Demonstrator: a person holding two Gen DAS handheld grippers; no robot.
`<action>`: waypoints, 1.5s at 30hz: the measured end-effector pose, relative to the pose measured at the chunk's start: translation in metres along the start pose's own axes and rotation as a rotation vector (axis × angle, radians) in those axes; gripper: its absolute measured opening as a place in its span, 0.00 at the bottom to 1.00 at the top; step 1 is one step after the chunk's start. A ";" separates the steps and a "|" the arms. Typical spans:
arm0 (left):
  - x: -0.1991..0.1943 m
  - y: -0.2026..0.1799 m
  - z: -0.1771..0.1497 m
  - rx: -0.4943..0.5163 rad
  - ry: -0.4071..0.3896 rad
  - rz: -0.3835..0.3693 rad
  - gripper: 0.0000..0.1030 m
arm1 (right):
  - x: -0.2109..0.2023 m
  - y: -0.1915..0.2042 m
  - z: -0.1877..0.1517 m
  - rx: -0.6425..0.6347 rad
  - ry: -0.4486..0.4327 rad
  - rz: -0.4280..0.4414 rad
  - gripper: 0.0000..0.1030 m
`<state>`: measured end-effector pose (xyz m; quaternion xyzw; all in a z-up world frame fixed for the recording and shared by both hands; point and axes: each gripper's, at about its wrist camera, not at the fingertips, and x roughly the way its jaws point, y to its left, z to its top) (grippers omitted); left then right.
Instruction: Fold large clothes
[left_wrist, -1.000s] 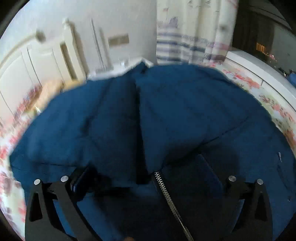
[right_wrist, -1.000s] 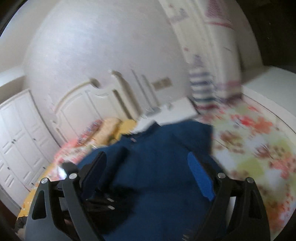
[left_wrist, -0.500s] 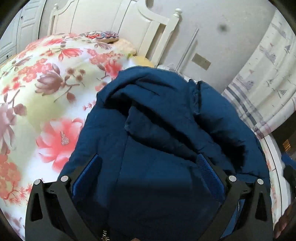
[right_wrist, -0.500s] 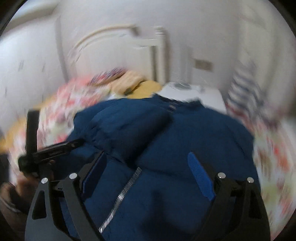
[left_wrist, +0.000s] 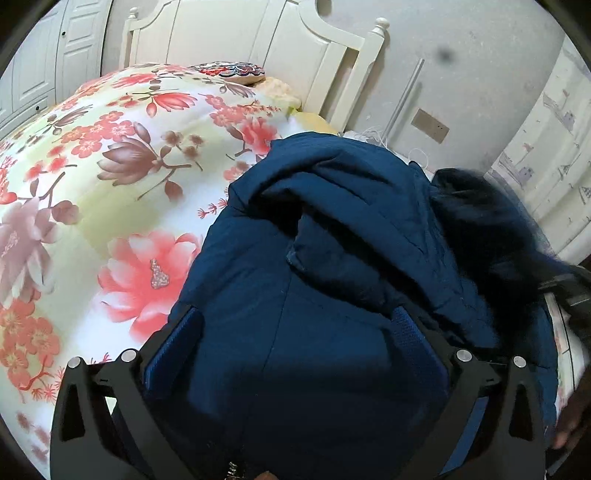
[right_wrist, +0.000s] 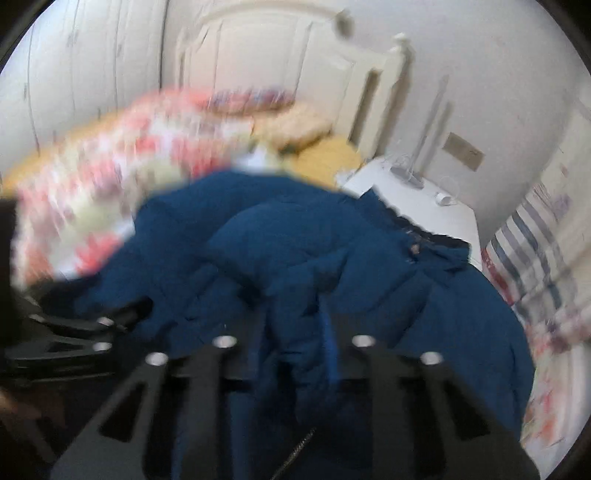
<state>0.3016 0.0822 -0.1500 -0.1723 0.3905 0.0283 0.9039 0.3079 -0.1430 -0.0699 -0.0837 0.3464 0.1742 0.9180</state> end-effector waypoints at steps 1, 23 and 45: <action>-0.001 0.000 0.000 0.000 0.000 -0.002 0.96 | -0.025 -0.024 -0.008 0.119 -0.073 0.047 0.18; 0.003 -0.003 -0.001 0.011 0.004 0.011 0.96 | -0.037 -0.160 -0.132 0.690 -0.002 0.004 0.34; -0.074 -0.056 0.050 0.118 -0.256 -0.137 0.96 | -0.106 -0.128 -0.075 0.424 -0.138 -0.289 0.50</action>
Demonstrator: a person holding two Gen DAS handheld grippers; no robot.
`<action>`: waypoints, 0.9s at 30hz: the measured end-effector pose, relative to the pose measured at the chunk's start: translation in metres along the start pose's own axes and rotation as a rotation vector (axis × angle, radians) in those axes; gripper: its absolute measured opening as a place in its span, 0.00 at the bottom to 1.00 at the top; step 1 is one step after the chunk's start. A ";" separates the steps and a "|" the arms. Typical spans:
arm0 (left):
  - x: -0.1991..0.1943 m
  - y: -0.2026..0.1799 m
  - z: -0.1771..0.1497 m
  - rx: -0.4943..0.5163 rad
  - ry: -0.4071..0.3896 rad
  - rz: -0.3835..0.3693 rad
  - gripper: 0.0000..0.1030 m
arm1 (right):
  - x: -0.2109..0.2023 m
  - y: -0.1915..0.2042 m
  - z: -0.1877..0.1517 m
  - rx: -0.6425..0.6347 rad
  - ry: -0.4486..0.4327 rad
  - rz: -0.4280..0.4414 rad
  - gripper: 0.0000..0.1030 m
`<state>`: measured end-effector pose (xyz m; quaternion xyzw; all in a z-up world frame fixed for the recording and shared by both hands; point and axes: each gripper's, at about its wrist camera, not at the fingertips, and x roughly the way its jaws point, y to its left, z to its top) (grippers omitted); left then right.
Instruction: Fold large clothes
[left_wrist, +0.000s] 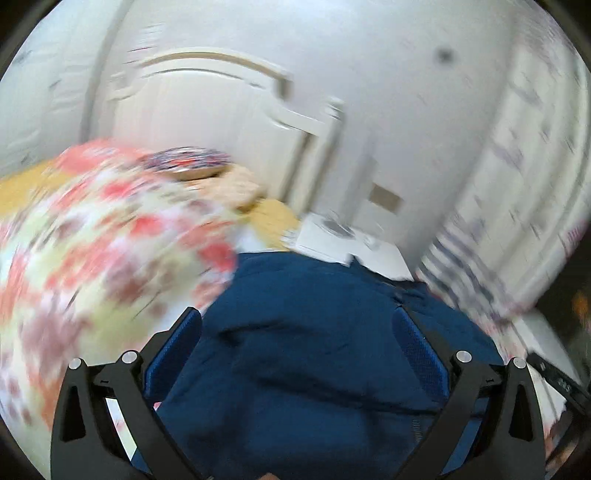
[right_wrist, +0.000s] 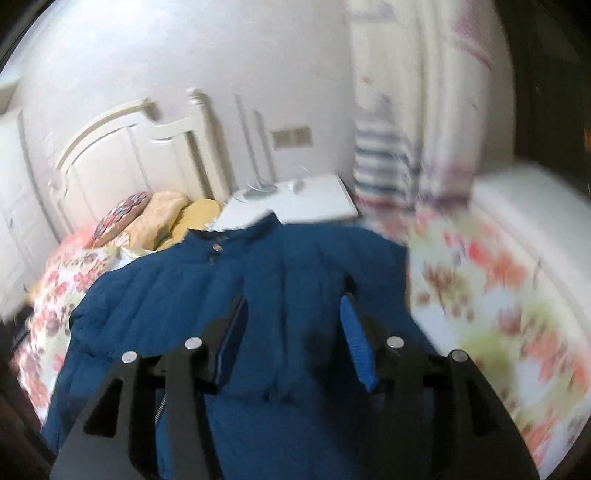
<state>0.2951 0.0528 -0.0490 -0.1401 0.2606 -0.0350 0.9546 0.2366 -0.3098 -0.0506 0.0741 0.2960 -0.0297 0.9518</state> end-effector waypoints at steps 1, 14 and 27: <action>0.015 -0.014 0.010 0.038 0.063 -0.030 0.96 | 0.005 0.011 0.004 -0.039 0.002 0.002 0.50; 0.140 -0.023 -0.039 0.292 0.311 0.084 0.96 | 0.093 0.020 -0.038 -0.140 0.176 -0.004 0.56; 0.143 -0.030 -0.041 0.326 0.321 0.121 0.96 | 0.093 0.050 -0.054 -0.266 0.208 -0.003 0.84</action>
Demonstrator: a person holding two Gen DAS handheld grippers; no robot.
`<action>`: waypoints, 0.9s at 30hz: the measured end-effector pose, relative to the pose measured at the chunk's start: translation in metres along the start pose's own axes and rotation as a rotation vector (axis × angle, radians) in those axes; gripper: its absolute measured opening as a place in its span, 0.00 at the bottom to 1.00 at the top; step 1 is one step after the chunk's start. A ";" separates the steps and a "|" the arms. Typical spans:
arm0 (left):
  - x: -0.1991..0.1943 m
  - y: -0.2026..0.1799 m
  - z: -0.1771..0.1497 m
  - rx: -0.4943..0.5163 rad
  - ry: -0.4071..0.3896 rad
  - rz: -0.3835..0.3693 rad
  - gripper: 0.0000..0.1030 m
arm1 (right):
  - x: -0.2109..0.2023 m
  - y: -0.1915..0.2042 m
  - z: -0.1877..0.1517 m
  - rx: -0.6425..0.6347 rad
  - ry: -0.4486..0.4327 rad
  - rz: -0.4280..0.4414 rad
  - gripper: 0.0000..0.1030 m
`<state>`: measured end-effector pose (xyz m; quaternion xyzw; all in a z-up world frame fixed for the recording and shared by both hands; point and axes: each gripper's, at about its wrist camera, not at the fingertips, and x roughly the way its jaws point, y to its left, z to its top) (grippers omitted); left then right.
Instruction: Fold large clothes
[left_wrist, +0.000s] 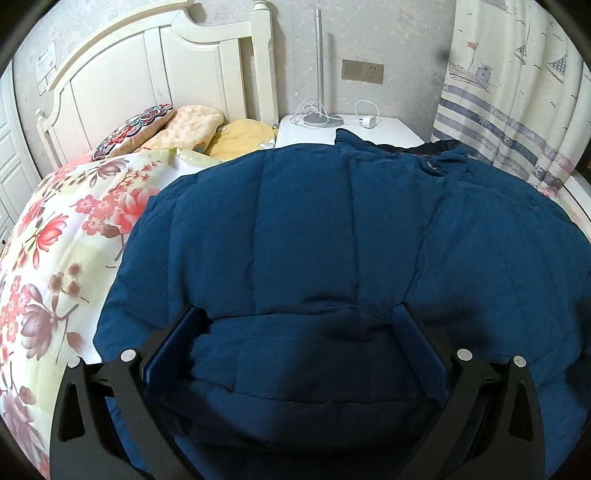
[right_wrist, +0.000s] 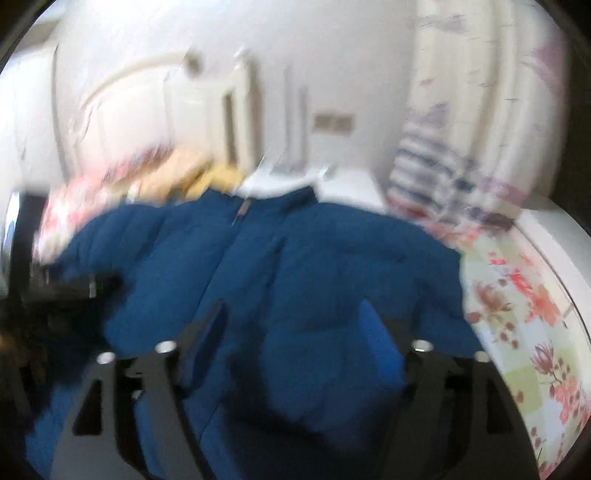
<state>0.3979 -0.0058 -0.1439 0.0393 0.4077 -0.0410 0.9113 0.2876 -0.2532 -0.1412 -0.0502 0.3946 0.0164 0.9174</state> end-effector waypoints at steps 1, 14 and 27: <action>0.000 0.001 0.000 0.001 0.000 0.001 0.96 | 0.000 0.005 0.001 -0.016 0.002 -0.028 0.84; 0.000 0.001 0.000 -0.002 0.000 -0.005 0.96 | 0.044 -0.025 0.065 0.074 0.121 -0.052 0.88; 0.002 0.002 0.001 -0.001 0.000 -0.004 0.96 | 0.095 -0.105 0.088 0.319 0.259 -0.035 0.96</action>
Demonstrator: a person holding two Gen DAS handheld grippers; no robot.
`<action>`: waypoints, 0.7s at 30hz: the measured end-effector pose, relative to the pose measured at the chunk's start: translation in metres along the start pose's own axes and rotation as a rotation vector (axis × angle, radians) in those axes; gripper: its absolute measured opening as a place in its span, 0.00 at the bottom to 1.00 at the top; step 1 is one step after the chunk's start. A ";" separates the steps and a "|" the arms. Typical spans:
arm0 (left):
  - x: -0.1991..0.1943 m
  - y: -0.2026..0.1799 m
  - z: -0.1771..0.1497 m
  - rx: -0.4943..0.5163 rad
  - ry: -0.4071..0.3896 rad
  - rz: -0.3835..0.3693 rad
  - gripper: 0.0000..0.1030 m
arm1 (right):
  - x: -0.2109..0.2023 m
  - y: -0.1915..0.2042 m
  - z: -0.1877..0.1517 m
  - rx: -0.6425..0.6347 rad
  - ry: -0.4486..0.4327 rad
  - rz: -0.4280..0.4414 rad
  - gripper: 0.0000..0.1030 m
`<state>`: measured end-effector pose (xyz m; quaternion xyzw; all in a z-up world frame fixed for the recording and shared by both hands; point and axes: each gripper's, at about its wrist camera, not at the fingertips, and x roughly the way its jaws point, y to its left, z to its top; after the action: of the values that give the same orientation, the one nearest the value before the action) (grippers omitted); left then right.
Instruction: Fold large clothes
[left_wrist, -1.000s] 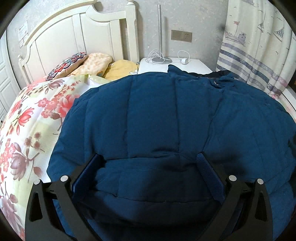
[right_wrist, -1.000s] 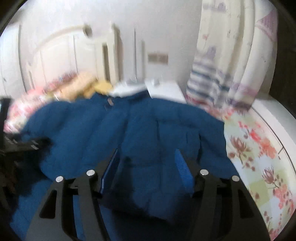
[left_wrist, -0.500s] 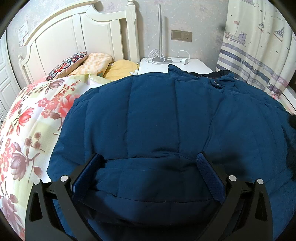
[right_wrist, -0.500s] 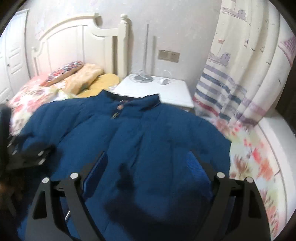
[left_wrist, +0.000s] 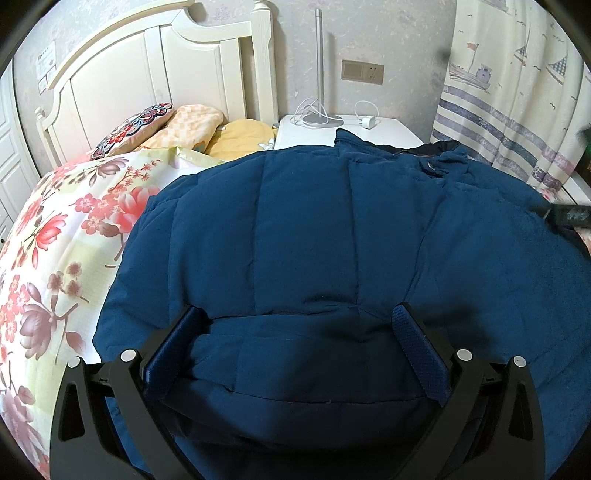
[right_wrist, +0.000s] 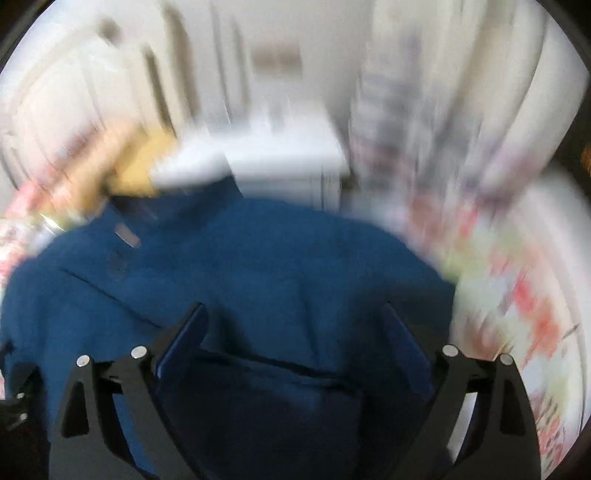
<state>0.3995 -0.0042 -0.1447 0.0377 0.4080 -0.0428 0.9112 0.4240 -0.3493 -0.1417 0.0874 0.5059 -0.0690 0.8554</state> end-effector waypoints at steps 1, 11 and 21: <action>0.000 0.001 0.000 -0.001 -0.001 -0.001 0.96 | -0.004 -0.001 0.001 -0.003 -0.004 -0.006 0.96; 0.000 -0.002 0.000 0.002 0.002 0.005 0.96 | -0.056 0.061 -0.082 -0.303 -0.180 0.002 0.97; -0.029 0.000 0.012 -0.084 -0.056 -0.058 0.96 | -0.039 0.062 -0.093 -0.299 -0.211 -0.004 0.98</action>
<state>0.3886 -0.0045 -0.1149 -0.0134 0.3849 -0.0530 0.9213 0.3388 -0.2670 -0.1469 -0.0493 0.4182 -0.0037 0.9070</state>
